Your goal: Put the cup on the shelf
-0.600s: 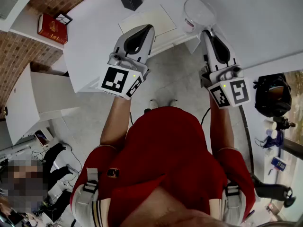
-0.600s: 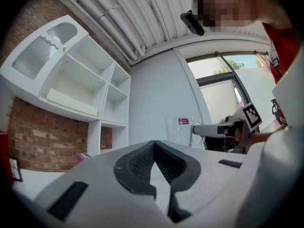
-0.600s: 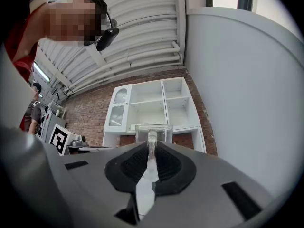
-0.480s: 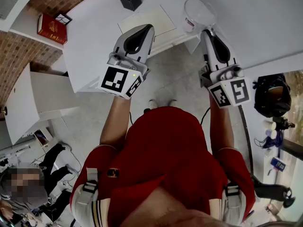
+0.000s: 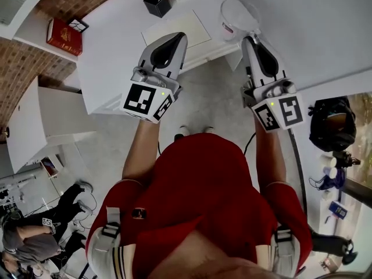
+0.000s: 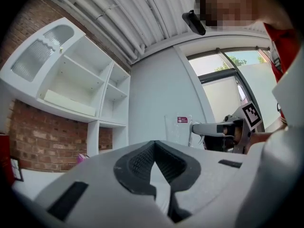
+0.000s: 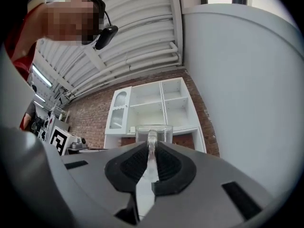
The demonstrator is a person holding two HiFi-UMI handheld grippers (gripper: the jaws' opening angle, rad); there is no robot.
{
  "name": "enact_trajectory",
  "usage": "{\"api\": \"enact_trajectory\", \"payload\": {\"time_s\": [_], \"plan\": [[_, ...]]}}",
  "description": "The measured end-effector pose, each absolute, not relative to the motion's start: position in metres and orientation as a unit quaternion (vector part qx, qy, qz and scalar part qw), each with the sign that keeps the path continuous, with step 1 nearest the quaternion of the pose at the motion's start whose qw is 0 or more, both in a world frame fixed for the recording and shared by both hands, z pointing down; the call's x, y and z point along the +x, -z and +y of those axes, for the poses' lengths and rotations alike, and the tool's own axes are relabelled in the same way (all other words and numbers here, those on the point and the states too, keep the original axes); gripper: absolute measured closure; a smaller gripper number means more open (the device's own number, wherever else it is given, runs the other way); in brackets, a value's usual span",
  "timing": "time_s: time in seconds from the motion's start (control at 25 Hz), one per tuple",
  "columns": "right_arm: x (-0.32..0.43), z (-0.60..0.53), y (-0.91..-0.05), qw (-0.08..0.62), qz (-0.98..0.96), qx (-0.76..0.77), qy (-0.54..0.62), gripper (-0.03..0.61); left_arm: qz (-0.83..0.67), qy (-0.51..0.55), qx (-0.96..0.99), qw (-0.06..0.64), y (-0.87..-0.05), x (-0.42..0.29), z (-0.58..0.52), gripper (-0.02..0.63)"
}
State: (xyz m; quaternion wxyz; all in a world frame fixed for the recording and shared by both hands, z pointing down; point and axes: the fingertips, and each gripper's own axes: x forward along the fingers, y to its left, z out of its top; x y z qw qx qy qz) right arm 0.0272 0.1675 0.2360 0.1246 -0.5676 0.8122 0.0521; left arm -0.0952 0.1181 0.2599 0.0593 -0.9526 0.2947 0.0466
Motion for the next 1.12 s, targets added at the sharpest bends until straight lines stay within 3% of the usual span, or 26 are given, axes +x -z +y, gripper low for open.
{"api": "enact_trajectory", "payload": {"time_s": [0.6, 1.12], "plan": [[0.078, 0.156, -0.234, 0.135, 0.820, -0.554, -0.057, 0.554, 0.316, -0.037, -0.945, 0.073, -0.258, -0.052, 0.108, 0.609], [0.099, 0.068, -0.235, 0.121, 0.818, -0.559, -0.061, 0.554, 0.315, -0.051, -0.945, 0.069, -0.264, -0.032, 0.012, 0.608]]}}
